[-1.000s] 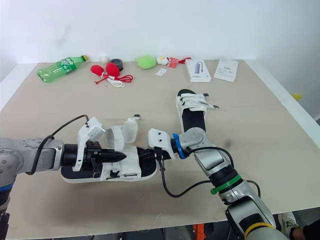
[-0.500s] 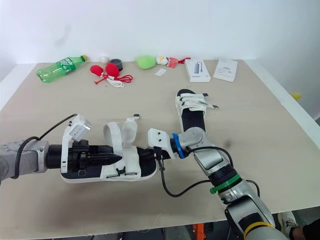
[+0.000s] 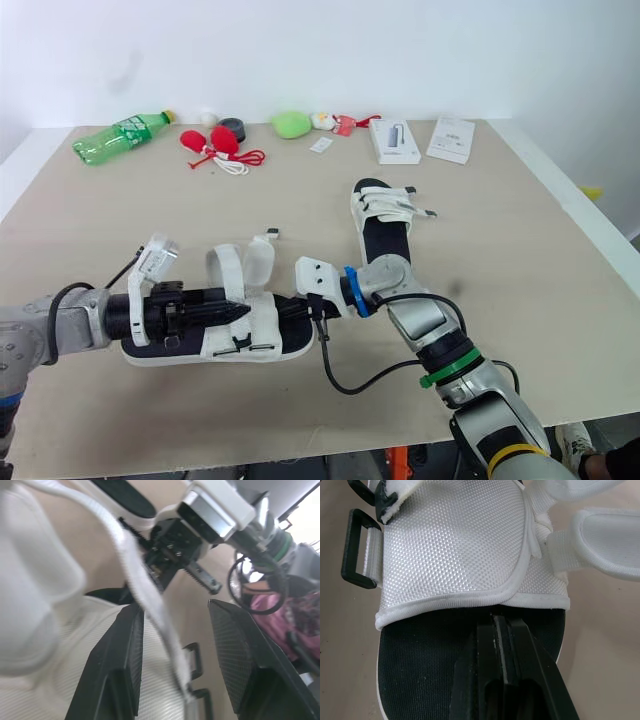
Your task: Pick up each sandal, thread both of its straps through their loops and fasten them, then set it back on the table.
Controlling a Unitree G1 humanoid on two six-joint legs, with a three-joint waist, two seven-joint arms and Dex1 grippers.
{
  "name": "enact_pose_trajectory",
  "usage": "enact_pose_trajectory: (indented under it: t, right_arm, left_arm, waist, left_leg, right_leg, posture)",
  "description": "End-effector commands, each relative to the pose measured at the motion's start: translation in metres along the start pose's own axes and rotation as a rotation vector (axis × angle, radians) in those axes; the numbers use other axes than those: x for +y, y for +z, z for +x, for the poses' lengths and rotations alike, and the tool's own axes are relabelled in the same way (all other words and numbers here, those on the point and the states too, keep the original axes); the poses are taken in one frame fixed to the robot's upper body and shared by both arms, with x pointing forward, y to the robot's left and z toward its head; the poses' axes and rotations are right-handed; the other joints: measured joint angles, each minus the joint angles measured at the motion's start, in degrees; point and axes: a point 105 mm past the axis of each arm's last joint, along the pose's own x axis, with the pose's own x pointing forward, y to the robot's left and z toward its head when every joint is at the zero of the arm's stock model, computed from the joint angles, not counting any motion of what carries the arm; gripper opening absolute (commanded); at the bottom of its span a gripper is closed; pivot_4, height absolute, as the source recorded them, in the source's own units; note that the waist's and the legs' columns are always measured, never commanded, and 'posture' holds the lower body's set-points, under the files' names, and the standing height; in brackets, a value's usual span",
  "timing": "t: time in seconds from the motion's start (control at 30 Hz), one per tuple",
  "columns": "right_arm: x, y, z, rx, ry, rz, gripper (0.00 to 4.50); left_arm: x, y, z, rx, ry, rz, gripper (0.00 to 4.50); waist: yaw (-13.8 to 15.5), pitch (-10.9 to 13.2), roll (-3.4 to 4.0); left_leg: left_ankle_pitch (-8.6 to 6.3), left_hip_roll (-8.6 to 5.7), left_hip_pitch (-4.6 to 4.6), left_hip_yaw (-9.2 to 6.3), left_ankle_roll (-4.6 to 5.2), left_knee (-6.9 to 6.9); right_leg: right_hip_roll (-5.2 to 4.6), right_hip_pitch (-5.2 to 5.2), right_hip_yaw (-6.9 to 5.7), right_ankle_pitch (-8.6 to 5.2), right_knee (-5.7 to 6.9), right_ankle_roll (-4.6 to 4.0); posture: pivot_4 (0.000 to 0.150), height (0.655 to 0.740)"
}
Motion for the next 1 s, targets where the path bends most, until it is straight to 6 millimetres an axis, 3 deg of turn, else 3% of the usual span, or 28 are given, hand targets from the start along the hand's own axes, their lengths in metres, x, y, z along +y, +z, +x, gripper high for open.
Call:
enact_pose_trajectory:
  t: [0.03,0.07,0.1,0.37,0.5,0.7,1.0]
  right_arm:
    - [0.002,-0.021,0.001,0.087,-0.016,0.048,0.00]
    - [0.002,-0.021,0.001,0.086,-0.016,0.048,0.00]
    - [0.003,-0.021,0.001,0.086,-0.016,0.049,0.00]
    - [0.002,-0.021,0.001,0.087,-0.016,0.047,0.00]
    - [0.002,-0.021,0.001,0.085,-0.014,0.045,0.00]
    - [0.001,-0.021,0.002,0.083,-0.019,0.048,0.00]
    - [0.003,-0.023,0.001,0.085,-0.020,0.052,0.00]
  left_arm:
    - [-0.006,0.000,0.002,-0.015,-0.043,0.009,0.86]
    - [-0.005,-0.002,0.002,-0.013,-0.038,0.003,0.21]
    - [-0.004,-0.003,0.002,-0.013,-0.035,-0.001,0.10]
    - [0.005,-0.005,0.003,-0.019,-0.007,-0.022,0.10]
    - [0.006,0.014,-0.008,-0.093,-0.059,-0.104,0.10]
    - [-0.001,0.003,-0.010,-0.019,-0.096,-0.152,0.10]
    - [-0.003,0.006,-0.016,-0.002,-0.104,-0.157,0.10]
  waist:
    - [0.00,0.00,0.00]
    - [0.00,0.00,0.00]
    - [0.00,0.00,0.00]
    - [-0.01,0.00,0.00]
    - [0.01,0.00,0.00]
    - [-0.02,0.00,0.00]
    - [-0.03,0.00,0.00]
  left_leg:
    - [0.00,0.00,0.00,0.00,0.00,0.00]
    - [0.00,0.00,0.01,0.00,0.00,0.00]
    - [0.00,0.00,0.01,0.00,0.00,0.00]
    - [0.00,0.00,0.02,0.00,0.00,0.00]
    - [0.00,0.00,0.02,0.00,0.00,0.00]
    - [-0.01,0.00,0.01,-0.01,-0.01,0.00]
    - [-0.01,0.00,0.02,-0.02,-0.02,0.00]
  right_leg:
    - [0.00,0.00,0.00,0.00,0.00,0.00]
    - [0.00,-0.01,0.00,0.00,0.00,0.00]
    - [0.00,0.00,0.01,0.00,0.00,0.00]
    - [0.00,-0.02,0.01,0.00,0.00,0.00]
    - [0.00,-0.03,0.01,0.00,0.00,0.00]
    - [0.01,-0.04,0.01,-0.01,0.00,0.01]
    - [0.01,-0.06,0.01,0.00,0.00,0.00]
  posture:
    - [0.150,0.7400]
    - [0.150,0.7400]
    - [0.150,0.7400]
    - [0.150,0.7400]
    - [0.150,0.7400]
    - [0.150,0.7400]
    - [0.150,0.7400]
